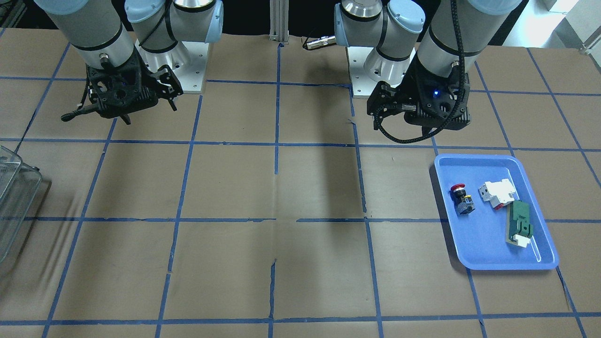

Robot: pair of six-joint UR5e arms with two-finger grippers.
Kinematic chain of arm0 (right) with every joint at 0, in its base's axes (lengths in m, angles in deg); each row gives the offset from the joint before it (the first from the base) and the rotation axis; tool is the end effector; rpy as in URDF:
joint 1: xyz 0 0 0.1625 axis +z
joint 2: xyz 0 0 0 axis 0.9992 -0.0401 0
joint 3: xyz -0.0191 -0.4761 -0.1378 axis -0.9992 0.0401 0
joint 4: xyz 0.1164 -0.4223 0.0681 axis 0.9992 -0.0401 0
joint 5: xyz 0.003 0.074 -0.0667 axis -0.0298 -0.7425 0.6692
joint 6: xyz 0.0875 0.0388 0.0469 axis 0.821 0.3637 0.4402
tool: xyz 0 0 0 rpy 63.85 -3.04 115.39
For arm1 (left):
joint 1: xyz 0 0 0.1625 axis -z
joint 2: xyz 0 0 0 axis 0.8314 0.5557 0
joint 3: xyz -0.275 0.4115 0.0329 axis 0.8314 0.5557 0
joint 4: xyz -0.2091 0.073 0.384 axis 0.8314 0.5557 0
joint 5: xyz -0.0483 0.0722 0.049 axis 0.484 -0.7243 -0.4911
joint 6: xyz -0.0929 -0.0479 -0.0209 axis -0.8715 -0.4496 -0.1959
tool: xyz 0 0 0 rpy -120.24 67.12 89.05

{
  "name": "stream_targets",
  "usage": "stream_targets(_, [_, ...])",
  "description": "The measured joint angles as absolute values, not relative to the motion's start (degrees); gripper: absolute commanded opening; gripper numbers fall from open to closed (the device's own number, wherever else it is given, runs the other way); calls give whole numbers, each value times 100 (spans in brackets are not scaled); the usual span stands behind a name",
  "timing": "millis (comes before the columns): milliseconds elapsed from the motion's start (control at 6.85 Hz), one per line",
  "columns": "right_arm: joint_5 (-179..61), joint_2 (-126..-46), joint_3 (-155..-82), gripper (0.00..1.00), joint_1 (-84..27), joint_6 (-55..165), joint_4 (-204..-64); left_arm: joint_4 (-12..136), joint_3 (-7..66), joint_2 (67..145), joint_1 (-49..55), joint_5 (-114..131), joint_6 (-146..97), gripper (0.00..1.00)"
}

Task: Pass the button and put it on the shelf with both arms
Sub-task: 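Lower the left gripper over the red push button in the blue tray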

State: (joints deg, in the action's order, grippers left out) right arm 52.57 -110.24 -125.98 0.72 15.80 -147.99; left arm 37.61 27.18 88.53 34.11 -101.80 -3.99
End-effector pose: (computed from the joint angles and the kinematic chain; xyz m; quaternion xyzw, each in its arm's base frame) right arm 0.1222 -0.4766 0.4936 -0.1820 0.9820 0.0470 0.0199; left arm -0.1388 -0.5366 0.5397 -0.0554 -0.9981 -0.0233 0.0116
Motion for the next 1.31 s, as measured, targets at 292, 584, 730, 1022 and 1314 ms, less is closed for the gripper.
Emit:
stream_targets(292, [5245,-11025,-12595,100,72,1611,-14828,3770,2734,8849,3355,-10187,-396,100])
stream_targets(584, [5235,-11032,-12598,100,72,1628,-14838,3846,2741,8848,2964,-10180,-343,100])
stream_targets(730, [5232,-11031,-12586,100,72,1694,-14884,3937,2745,8869,2595,-10178,-181,100])
stream_targets(1022, [5245,-11002,-12455,100,61,2250,-15035,4004,2785,9047,1585,-10177,449,100])
stream_targets(1314, [5275,-10987,-12214,100,33,2744,-14986,3415,3198,9260,967,-10180,1128,100])
